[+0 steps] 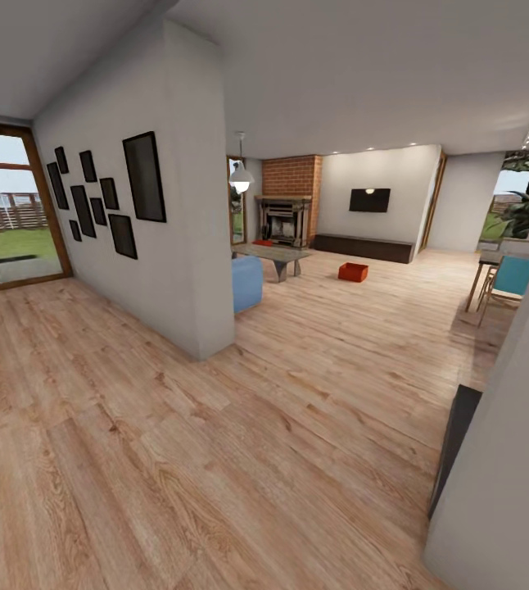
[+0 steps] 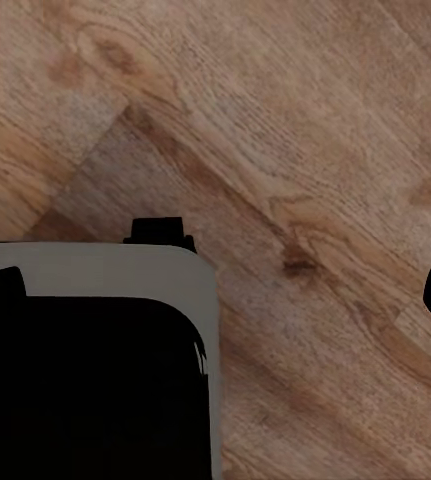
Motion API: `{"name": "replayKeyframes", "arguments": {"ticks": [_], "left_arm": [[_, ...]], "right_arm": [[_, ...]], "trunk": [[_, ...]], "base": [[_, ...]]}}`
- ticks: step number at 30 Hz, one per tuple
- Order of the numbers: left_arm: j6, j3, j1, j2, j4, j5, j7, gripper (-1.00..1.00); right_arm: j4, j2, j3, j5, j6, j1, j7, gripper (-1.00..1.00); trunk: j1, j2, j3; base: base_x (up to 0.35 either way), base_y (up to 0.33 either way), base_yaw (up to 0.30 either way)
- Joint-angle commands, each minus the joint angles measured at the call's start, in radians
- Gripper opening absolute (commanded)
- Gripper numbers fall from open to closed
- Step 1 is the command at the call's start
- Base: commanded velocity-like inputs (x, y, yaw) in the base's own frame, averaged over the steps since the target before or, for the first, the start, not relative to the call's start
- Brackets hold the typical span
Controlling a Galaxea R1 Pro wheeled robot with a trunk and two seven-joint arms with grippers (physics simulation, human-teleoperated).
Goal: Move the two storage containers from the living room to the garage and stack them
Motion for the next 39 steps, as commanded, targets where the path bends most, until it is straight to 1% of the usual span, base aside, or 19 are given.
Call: {"name": "replayKeyframes", "arguments": {"ticks": [1,11,14,39], "left_arm": [[0.006,0.001,0.000,0.000,-0.002,0.006,0.003,1.00],[-0.007,0.001,0.000,-0.002,0.001,0.009,0.005,1.00],[-0.008,0.000,0.000,-0.002,0.002,0.010,0.005,1.00],[-0.009,0.000,0.000,-0.002,0.003,0.010,0.005,1.00]], "right_arm": [[0.003,0.001,0.009,-0.010,-0.006,-0.001,0.000,1.00],[0.003,0.006,0.009,-0.009,-0.006,-0.001,-0.001,1.00],[0.003,0.006,0.009,-0.009,-0.006,-0.001,-0.002,1.00],[0.003,0.008,0.009,-0.010,-0.005,-0.001,-0.002,1.00]], "trunk": [[0.000,-0.001,-0.001],[0.000,-0.001,-0.001],[0.000,-0.001,-0.001],[0.000,-0.001,-0.001]], "base": [[0.000,0.000,0.000],[0.003,0.000,0.000],[0.124,0.000,0.000],[0.303,0.000,0.000]]}}
